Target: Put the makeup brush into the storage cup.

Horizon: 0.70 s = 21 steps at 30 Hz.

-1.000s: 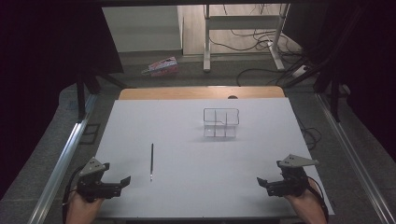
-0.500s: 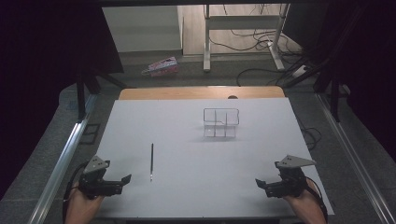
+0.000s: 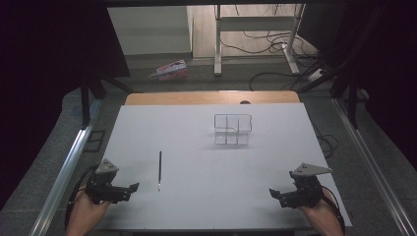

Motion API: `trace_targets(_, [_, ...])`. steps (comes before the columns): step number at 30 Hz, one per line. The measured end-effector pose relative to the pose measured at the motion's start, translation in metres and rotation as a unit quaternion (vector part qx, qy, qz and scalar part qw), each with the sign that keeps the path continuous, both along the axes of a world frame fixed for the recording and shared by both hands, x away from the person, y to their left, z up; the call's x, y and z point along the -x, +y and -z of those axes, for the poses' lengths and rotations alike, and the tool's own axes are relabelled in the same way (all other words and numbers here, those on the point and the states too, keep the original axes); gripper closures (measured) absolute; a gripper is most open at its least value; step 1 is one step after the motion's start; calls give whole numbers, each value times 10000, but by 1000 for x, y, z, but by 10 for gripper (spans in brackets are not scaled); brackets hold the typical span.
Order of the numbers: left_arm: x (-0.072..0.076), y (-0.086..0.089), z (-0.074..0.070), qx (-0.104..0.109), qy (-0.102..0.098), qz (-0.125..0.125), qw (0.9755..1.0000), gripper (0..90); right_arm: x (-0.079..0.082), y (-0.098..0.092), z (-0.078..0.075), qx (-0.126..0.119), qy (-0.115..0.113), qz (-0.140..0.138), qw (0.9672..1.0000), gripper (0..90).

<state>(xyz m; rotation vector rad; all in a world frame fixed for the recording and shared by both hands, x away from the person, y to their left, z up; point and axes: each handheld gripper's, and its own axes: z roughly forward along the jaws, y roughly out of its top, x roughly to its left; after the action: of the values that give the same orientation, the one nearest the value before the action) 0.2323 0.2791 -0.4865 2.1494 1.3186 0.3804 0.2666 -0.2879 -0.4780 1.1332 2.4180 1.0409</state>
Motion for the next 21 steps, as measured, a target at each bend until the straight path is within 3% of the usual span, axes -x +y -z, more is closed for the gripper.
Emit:
trace_targets(10, [-10,1,-5,-385,372,153,9985,46,0,1,2,104,20,-31,9999,14])
trace_targets(21, [-23,0,-9,-766,846,344,9929,47,-1,3,5,231,119,-41,9997,15])
